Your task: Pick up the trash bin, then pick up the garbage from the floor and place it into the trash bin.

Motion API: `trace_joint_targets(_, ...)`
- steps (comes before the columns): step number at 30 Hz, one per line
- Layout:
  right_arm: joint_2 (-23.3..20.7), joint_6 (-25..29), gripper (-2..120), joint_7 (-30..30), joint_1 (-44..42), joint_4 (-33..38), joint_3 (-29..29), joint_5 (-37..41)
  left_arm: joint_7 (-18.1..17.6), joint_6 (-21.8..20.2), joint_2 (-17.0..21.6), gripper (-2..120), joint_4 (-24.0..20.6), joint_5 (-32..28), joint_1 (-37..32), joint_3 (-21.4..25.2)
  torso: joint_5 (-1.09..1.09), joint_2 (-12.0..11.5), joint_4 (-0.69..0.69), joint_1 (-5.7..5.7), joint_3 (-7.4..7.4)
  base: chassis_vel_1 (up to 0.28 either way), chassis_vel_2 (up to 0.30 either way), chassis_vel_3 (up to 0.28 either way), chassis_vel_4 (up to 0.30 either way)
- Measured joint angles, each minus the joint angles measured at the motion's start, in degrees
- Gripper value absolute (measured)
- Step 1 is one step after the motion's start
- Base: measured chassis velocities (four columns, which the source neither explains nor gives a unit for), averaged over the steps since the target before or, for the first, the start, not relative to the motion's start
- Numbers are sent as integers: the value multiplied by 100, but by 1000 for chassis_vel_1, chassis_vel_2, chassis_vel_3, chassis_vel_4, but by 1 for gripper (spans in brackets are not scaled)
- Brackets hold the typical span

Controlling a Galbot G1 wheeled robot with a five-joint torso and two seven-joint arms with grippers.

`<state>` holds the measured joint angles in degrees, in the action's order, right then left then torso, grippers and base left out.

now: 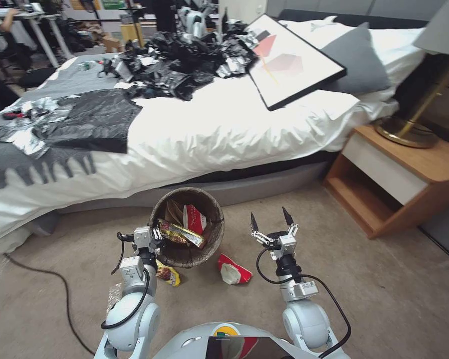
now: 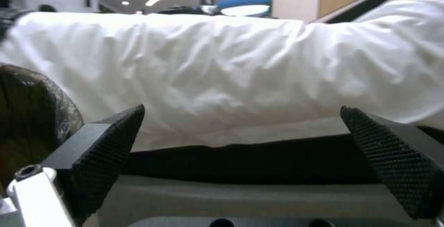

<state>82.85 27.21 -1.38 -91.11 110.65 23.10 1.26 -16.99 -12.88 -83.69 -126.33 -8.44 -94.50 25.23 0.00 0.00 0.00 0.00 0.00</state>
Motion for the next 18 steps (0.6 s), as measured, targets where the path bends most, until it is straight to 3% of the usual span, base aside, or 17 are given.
trace_joint_targets(18,-11,3,100,-36,7,-11,-6,-21,57,112,-4,2,86,89,8,-7,0,0,1,0,0,121,115,124,118)
